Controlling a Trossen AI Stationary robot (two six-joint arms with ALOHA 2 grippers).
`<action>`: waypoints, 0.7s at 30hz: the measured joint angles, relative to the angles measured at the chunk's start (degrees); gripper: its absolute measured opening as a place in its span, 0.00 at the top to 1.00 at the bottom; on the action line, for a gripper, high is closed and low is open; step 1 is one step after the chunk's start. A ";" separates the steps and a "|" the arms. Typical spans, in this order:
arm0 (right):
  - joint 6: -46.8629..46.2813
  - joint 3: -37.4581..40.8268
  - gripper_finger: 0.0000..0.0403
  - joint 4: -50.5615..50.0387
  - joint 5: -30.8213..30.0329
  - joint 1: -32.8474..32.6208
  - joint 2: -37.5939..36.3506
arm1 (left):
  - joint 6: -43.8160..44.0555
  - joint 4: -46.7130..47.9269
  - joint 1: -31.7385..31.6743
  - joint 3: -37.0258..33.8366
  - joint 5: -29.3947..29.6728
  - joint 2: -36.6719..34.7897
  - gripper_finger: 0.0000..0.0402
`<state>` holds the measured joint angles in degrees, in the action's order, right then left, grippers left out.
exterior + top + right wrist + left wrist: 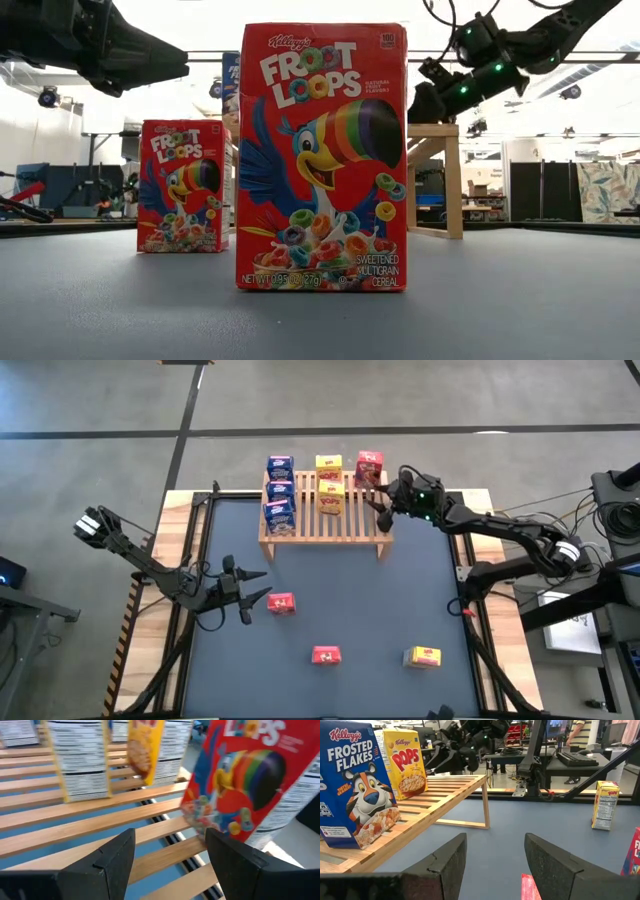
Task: Stack cereal on shelf
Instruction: Put the yellow cereal box on the shelf aligned with the yellow cereal boxes
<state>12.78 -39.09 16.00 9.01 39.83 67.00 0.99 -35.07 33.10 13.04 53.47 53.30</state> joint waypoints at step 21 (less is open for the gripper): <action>-2.89 0.00 0.43 -21.90 0.62 -19.90 -20.02 | 1.78 0.00 0.00 0.00 0.00 0.00 0.54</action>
<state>9.88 -39.09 -5.91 9.63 19.93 46.98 2.78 -35.07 33.10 13.04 53.47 53.30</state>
